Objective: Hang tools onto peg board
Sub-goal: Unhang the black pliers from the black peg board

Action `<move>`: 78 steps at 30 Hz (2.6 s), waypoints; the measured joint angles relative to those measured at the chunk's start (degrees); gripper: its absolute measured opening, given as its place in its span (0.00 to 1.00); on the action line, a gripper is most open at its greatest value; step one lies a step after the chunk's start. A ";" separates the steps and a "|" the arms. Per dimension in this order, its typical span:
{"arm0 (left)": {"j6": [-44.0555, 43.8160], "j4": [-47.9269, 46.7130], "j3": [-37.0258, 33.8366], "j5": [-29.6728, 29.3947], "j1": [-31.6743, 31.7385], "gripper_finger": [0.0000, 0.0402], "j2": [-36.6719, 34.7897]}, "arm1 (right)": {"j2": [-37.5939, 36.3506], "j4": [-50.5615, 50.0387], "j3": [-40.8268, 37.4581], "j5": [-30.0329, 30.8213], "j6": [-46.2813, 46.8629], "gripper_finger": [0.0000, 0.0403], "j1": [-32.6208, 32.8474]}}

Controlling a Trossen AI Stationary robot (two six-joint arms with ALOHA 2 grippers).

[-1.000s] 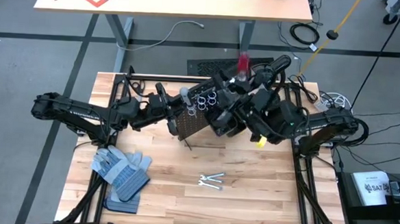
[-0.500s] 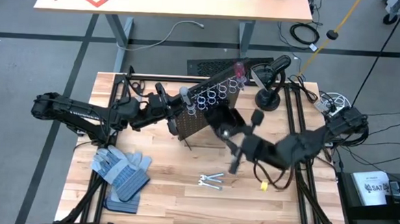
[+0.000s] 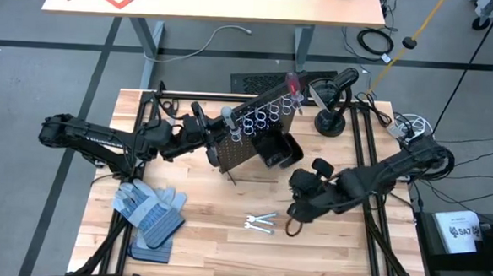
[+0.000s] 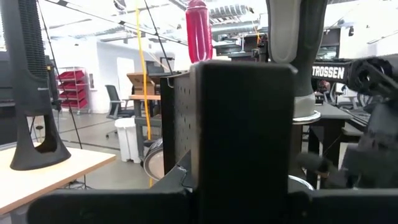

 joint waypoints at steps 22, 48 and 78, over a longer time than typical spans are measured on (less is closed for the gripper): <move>0.00 -0.20 0.02 0.00 0.03 0.11 -0.04 | 27.18 7.78 -0.04 -15.69 -0.42 0.23 -6.44; 0.19 -0.64 0.02 0.86 0.05 0.11 -0.07 | 28.03 14.27 -5.66 -18.62 18.55 0.23 -1.95; -6.11 -5.39 0.44 21.37 8.06 0.11 -0.20 | 27.97 17.44 -5.66 -18.57 30.50 0.23 1.36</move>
